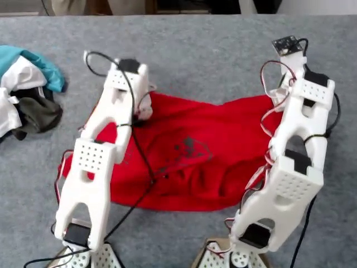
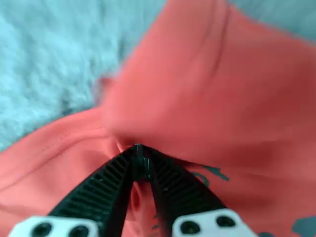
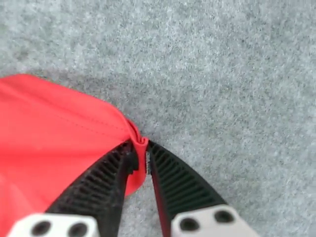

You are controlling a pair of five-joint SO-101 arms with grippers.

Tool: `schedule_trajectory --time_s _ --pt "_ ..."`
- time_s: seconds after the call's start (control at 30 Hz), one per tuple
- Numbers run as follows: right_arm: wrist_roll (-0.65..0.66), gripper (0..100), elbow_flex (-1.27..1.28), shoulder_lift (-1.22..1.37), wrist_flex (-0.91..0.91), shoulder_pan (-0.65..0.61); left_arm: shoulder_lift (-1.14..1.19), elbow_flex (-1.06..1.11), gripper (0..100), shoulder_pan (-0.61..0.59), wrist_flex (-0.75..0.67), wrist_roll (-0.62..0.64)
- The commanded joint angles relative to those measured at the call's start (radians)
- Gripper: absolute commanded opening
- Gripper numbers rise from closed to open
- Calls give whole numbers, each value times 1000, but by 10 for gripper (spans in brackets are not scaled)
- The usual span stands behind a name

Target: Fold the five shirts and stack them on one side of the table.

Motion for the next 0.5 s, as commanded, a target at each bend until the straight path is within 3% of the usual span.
schedule_trajectory --time_s 0.0,0.3,0.47 --pt "37 16 -13 -16 -25 35 -22 160 19 -9 11 -26" --pt "100 16 -5 -13 -18 36 -254 434 19 14 -2 -34" --pt "150 16 -5 -10 -5 39 -401 818 19 43 -190 -34"
